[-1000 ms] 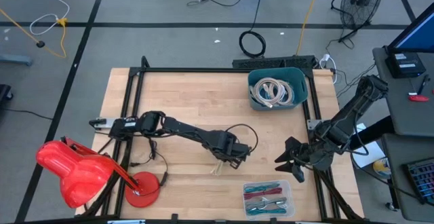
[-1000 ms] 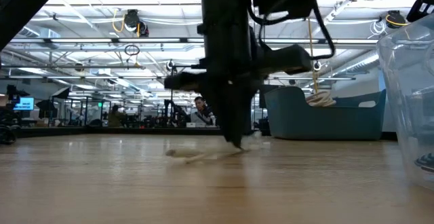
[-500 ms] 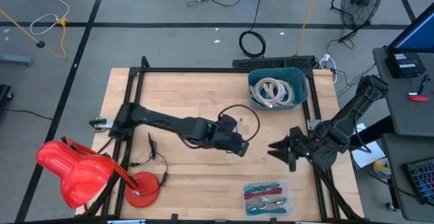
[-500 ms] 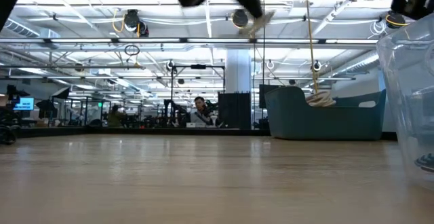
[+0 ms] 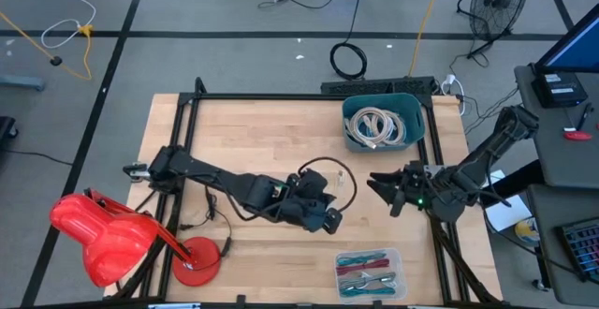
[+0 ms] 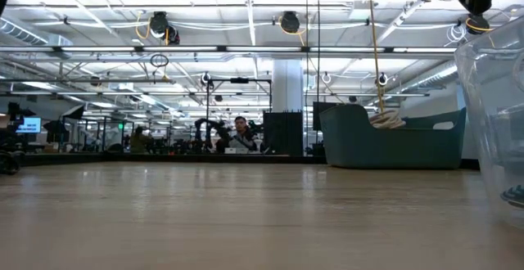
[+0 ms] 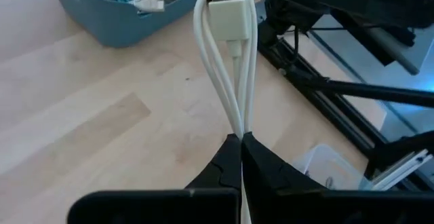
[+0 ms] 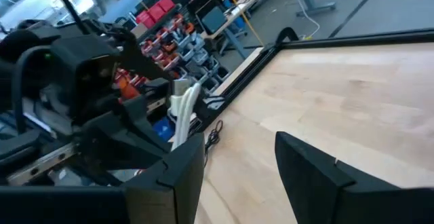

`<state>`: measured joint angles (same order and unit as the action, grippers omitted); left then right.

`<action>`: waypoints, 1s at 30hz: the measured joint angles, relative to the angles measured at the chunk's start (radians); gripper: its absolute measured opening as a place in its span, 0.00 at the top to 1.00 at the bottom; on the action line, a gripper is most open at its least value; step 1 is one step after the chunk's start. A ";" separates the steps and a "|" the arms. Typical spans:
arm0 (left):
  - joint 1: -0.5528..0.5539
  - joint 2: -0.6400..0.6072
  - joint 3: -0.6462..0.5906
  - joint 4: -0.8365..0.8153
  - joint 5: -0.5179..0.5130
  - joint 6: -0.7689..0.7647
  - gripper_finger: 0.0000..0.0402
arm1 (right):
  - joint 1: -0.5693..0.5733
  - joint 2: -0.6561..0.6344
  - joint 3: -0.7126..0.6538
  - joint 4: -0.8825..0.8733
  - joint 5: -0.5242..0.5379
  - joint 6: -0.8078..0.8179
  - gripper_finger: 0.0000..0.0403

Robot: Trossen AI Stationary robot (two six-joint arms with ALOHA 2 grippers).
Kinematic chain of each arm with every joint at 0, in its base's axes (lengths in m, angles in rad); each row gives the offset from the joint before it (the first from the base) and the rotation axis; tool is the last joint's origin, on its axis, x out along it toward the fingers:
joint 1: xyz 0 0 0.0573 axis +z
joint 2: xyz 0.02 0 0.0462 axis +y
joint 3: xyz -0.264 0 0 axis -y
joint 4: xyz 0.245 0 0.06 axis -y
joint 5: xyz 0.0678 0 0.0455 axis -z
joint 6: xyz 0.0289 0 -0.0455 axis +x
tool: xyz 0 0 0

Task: Pick & Place USB Port
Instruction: Put the brown charger cable into the transparent bin

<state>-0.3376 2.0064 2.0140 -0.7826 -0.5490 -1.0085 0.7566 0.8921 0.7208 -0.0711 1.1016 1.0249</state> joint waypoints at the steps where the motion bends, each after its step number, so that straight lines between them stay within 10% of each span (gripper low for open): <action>1: -0.001 -0.006 0.000 -0.001 -0.004 0.015 1.00 | -0.008 0.000 0.000 0.000 -0.001 0.001 0.58; 15: 0.104 -0.077 0.000 0.049 0.055 0.312 1.00 | -0.095 0.044 0.002 0.159 -0.108 0.019 0.56; 30: 0.142 -0.075 0.000 0.125 0.165 0.383 1.00 | -0.182 0.324 0.001 0.637 -0.168 -0.066 0.29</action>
<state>-0.1959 1.9316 2.0140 -0.6572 -0.3843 -0.6251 0.5750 1.2159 0.7216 0.5660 0.9333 0.9587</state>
